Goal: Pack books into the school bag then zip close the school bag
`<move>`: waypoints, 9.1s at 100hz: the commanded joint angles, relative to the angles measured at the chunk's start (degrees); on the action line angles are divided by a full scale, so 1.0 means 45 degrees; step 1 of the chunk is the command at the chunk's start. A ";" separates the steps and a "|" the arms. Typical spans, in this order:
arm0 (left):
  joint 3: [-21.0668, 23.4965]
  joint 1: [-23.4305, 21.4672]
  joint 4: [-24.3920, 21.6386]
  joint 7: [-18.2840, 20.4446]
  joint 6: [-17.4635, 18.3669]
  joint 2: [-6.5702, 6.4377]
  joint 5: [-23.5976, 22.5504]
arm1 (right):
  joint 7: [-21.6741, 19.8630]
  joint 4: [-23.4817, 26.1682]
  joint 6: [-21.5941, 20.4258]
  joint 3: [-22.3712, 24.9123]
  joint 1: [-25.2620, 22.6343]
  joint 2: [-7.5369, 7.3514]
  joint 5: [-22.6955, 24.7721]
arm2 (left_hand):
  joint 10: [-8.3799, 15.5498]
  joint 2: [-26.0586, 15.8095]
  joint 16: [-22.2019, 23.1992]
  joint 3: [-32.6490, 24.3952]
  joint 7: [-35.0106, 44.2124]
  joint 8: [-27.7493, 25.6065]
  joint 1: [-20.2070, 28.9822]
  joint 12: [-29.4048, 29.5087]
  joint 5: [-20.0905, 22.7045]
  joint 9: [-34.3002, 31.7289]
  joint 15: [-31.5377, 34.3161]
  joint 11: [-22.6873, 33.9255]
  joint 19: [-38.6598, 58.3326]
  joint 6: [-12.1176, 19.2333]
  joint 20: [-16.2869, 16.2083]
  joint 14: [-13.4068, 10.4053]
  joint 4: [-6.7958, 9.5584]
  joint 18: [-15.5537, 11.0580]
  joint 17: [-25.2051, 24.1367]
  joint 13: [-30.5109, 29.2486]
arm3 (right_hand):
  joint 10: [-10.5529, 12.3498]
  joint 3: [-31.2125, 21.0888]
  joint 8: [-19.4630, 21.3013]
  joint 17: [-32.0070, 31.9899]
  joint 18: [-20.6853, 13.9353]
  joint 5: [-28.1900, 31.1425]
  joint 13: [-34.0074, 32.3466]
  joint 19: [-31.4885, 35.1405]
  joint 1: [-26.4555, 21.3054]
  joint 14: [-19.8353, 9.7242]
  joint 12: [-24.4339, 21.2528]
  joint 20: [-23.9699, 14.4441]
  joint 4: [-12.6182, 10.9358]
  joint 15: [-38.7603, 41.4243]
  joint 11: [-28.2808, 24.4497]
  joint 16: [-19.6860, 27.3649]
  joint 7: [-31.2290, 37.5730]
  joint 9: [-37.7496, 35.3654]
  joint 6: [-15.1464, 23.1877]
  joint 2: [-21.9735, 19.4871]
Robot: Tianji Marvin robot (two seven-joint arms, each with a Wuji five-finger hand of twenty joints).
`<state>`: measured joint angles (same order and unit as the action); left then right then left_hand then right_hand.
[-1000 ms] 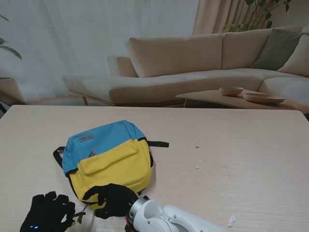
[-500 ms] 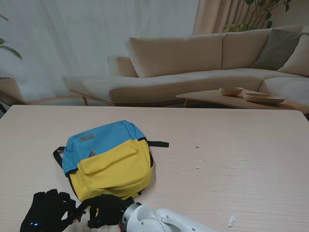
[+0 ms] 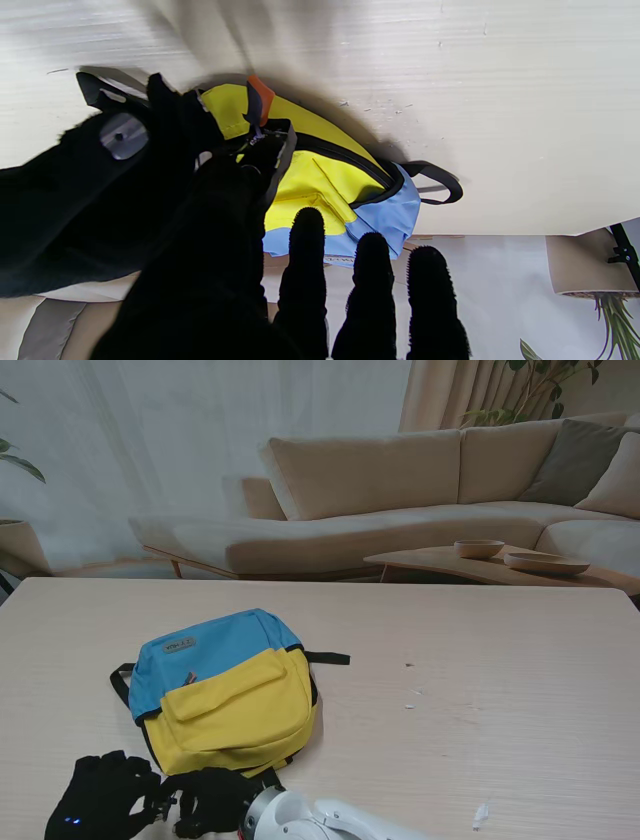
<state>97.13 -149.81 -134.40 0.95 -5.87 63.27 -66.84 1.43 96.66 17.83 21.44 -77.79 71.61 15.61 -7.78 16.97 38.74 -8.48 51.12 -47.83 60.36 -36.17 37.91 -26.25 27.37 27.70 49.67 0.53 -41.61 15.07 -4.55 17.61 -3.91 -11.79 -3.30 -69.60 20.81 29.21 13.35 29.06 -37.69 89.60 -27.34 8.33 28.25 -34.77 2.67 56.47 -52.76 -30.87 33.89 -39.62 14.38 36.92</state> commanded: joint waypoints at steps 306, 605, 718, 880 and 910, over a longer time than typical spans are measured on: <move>-0.0602 0.4211 0.3932 0.0471 0.2345 -0.0321 0.1537 | -0.2572 0.0832 -0.1612 0.3916 -0.1812 -0.2077 0.2183 | 0.0761 0.1469 -0.1348 -0.4119 0.0362 -0.0017 -0.0589 0.1152 -0.1681 0.1574 -0.2139 -0.1016 -0.3900 0.0859 0.0719 -0.0701 -0.0051 -0.0132 -0.0353 0.0998 | -0.0672 0.1155 0.8793 0.3596 0.1590 0.9897 -0.5656 0.2773 0.2207 0.1242 0.2965 -0.0245 -0.0116 0.4327 -0.2552 0.0008 0.6509 -0.5921 -0.1936 -0.1293; -0.4367 0.9050 0.4227 0.5246 0.1598 -0.1087 0.3257 | -0.1902 -0.1940 -0.0460 0.7335 -0.0051 -0.1463 0.0700 | 0.1406 0.1031 -0.1316 -0.4067 -0.8649 0.6074 -0.6135 0.1733 -0.6704 0.3494 -0.3414 -0.2552 -0.6446 0.0049 -0.0403 -0.1023 0.0196 -0.0383 -0.0576 0.1618 | -0.0328 0.1367 1.0359 0.4210 0.1840 1.0085 -0.6095 0.3136 0.2497 0.1252 0.4092 -0.0234 -0.0134 0.5418 -0.3745 -0.0396 0.8169 -0.6315 -0.1792 -0.1676; -0.3992 0.7148 0.3370 0.4894 0.1274 -0.1012 0.2357 | 0.0362 -0.5948 0.0819 0.5342 0.3394 0.0267 -0.1342 | 0.1213 -0.1190 -0.1180 -0.4564 0.1935 -0.5464 0.1282 -0.0795 0.0865 -0.0401 -0.1635 -0.0742 -0.3758 0.3161 0.0685 -0.0490 0.0275 -0.0100 -0.0369 0.0461 | -0.0331 0.1805 1.0930 0.4308 0.1858 0.9979 -0.6053 0.3263 0.2483 0.1255 0.4694 -0.0079 -0.0061 0.5792 -0.4172 -0.0501 0.8644 -0.6292 -0.1696 -0.2166; -0.3898 1.1192 0.7253 0.0437 0.3174 0.0074 0.9936 | 0.0029 0.1221 -0.3923 0.9709 -0.3386 -0.1464 0.1449 | 0.0963 -0.2066 -0.2961 -0.0517 -0.6205 0.6440 -0.4863 0.3637 -0.6464 0.2891 -0.5240 -0.3984 -1.0033 0.1733 0.2273 -0.0831 0.0728 -0.0452 -0.0285 0.2059 | 0.0663 0.3175 -0.0882 -0.6938 -0.0199 -0.3785 0.5348 -0.8549 0.2614 -0.1929 -0.2451 0.4806 -0.0317 -0.8785 0.4667 0.3834 -0.1454 0.5716 -0.0146 -0.2899; -0.4697 1.1543 0.6882 0.0541 0.1392 0.0253 1.1530 | 0.1148 0.0924 -0.4712 1.0033 -0.4100 -0.1285 0.1546 | 0.1223 -0.2080 -0.4033 -0.0762 -0.6905 0.7582 -0.4957 0.4074 -0.6432 0.3624 -0.5735 -0.4176 -1.0765 0.1261 0.4775 -0.1193 0.0698 -0.0826 -0.0042 0.2320 | 0.1872 0.3009 -0.1979 -0.7752 -0.1604 -0.5262 0.6809 -1.1156 0.2582 -0.3426 -0.3731 0.6346 -0.0461 -1.1080 0.7341 0.5103 -0.2338 0.6380 -0.0234 -0.3028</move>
<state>75.91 -96.83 -100.78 -0.10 0.90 64.16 -15.31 7.47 102.06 -1.66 66.58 -95.57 65.33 22.86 -3.58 9.59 23.92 -12.60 22.53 -16.55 39.36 -19.58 10.94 -12.95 3.81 9.76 4.68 6.38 -23.76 12.29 -3.79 16.50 -4.32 -3.02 1.02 -55.95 14.47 -5.10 9.74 7.83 -9.52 43.06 -16.54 -2.93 13.30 -8.16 2.45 10.15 -23.18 -9.96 26.34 -12.36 11.63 23.85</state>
